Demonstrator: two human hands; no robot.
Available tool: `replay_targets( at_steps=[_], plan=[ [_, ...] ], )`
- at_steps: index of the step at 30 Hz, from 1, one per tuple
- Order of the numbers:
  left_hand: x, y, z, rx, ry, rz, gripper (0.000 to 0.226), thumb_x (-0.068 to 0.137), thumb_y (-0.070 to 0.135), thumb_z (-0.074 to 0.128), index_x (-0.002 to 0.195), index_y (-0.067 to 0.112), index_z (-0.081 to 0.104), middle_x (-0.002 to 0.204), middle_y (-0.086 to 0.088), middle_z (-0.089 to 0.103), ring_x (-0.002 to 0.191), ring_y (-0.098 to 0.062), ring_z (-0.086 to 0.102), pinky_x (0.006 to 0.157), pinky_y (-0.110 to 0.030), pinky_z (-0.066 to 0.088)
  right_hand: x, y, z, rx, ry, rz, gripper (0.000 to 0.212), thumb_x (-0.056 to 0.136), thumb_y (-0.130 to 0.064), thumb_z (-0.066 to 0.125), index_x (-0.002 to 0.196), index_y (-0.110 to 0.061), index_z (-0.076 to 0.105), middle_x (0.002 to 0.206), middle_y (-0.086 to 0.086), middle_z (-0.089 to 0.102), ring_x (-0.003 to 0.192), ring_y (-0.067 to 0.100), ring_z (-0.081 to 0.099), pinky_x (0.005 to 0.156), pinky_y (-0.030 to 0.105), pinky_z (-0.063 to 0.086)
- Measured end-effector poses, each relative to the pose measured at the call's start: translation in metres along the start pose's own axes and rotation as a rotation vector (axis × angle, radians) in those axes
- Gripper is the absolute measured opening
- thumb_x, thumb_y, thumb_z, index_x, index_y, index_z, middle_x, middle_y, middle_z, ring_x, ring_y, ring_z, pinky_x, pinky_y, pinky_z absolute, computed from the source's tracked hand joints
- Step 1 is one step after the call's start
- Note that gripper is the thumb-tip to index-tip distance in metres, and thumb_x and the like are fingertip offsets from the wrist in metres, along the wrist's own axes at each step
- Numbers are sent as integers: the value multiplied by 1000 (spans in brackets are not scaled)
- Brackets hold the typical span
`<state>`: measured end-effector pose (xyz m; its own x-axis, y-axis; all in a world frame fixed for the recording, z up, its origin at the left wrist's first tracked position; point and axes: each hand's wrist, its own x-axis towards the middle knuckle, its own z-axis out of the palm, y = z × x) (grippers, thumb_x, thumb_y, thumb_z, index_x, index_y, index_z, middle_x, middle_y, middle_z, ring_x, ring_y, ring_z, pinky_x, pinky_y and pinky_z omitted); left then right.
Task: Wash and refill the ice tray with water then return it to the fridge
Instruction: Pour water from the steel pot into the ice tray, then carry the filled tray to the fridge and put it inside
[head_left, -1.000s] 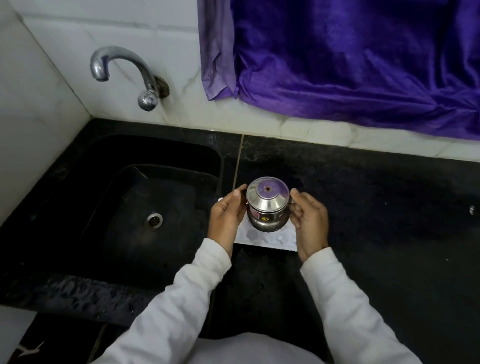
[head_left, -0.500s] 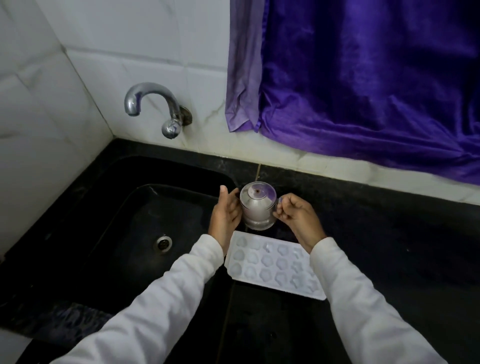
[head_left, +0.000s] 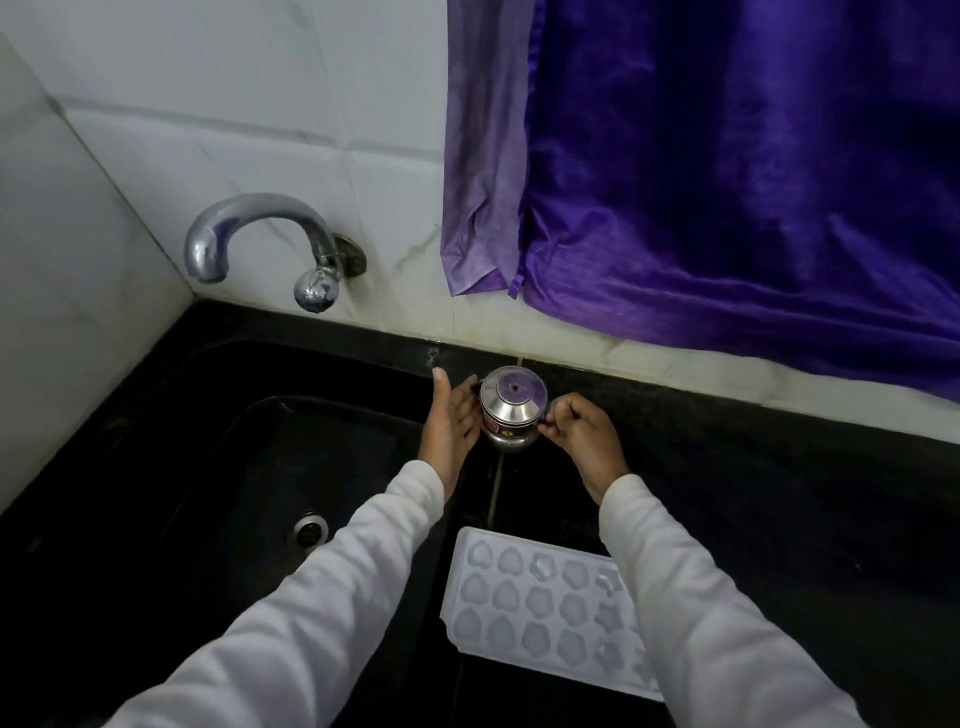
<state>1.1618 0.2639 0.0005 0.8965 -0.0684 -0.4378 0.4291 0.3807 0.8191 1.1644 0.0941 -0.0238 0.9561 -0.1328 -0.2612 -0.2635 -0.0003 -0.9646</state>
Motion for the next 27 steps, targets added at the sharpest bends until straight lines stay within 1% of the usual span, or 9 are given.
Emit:
replay_targets(
  at_steps=[6,9,13,14,16,20,23,25,27],
  plan=[
    [11,-14,-2,-2,-5,-15,77,99,67,17,150,15,42,154,-10,46,145,-23,40,119,-37,30,9,15,-6,1,11,34,32,103,-4,44,74,-8,56,79,5,56,79,16,55,90,32,55],
    [13,-16,-1,4,4,1,75,100,65,19,150,14,43,154,-10,46,145,-22,40,118,-35,32,9,18,-8,-4,10,32,29,103,-5,46,76,-8,57,80,5,58,79,16,56,91,32,55],
    [3,-16,-6,2,19,28,71,102,61,22,152,13,39,156,-10,43,145,-22,39,118,-36,30,2,18,-16,-153,65,-20,10,100,-18,57,92,-16,63,88,-1,67,74,15,65,87,42,58],
    [-2,-17,-9,-10,28,36,70,102,60,23,152,13,38,155,-10,44,144,-22,41,119,-37,30,-4,16,-18,-179,89,-43,6,99,-21,60,97,-17,63,93,-4,67,72,15,65,86,42,59],
    [-18,-20,-19,-5,45,58,66,104,56,28,151,11,39,151,-11,50,141,-21,46,119,-36,33,-21,11,-23,-205,141,-86,7,98,-25,62,103,-19,62,100,-8,64,73,14,66,83,40,60],
    [-52,-37,-40,147,127,126,42,107,32,42,141,9,52,135,-12,63,126,-19,60,108,-31,44,-66,13,-42,-212,132,-120,5,98,-21,62,100,-25,64,98,-4,68,79,14,68,82,35,59],
    [-83,-66,-62,323,175,175,23,102,16,54,123,19,63,121,-7,71,115,-17,66,105,-34,49,-115,28,-63,-264,137,-132,11,97,-18,62,96,-28,67,93,0,72,83,14,69,81,32,57],
    [-101,-84,-72,393,195,176,24,99,13,60,119,25,66,117,-2,73,115,-16,67,107,-38,49,-146,40,-77,-314,161,-126,9,97,-19,64,94,-27,68,90,-2,72,84,12,70,80,30,55],
    [-116,-95,-76,446,200,194,27,98,10,60,122,21,66,118,-1,72,115,-13,66,107,-34,49,-169,53,-90,-422,214,-146,7,97,-21,64,93,-25,68,87,-4,72,81,10,68,79,29,54]
  ],
)
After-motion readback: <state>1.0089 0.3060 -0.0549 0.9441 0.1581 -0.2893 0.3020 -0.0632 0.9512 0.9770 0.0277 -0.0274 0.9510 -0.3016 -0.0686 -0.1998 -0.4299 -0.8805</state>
